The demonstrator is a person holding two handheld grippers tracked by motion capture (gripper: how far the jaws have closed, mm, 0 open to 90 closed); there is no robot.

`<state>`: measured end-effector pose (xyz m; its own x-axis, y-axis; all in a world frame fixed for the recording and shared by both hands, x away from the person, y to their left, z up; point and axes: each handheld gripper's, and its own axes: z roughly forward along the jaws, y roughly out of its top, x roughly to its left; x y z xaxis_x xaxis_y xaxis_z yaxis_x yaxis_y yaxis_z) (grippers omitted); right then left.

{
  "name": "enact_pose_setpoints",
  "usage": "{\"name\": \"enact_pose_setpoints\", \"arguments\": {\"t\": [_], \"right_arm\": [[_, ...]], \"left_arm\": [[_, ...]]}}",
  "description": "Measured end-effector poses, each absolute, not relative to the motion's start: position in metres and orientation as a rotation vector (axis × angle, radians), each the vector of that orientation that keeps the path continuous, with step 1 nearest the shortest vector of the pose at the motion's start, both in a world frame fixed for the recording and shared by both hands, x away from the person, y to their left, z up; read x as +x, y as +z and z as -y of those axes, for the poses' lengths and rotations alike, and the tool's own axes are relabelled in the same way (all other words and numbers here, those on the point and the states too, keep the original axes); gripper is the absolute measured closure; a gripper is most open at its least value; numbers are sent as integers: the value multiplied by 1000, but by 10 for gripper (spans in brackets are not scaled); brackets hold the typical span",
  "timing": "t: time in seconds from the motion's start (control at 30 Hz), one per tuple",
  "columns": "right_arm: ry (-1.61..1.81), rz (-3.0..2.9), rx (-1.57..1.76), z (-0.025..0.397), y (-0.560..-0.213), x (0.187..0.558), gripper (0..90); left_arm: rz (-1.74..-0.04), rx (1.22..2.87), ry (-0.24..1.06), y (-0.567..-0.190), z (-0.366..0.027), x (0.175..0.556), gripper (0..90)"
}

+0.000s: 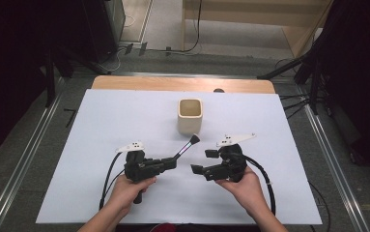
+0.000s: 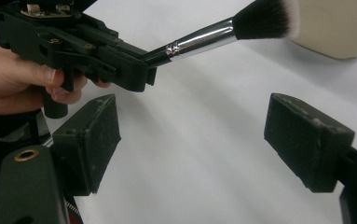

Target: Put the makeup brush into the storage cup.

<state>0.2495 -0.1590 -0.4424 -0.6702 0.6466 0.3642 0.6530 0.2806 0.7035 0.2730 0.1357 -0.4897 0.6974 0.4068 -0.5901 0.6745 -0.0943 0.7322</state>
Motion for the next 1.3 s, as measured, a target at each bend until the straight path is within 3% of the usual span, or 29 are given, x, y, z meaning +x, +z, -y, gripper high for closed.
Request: {"name": "enact_pose_setpoints", "arguments": {"t": [1.0,1.3], "right_arm": [[-1567,2246,-1541,145,-448,248,246],[-1617,2084,-1583,144,-453,253,301]], "left_arm": [[-915,1632,-277,-494,-135,273,789],[-914,1630,-268,-494,-134,272,789]]}}
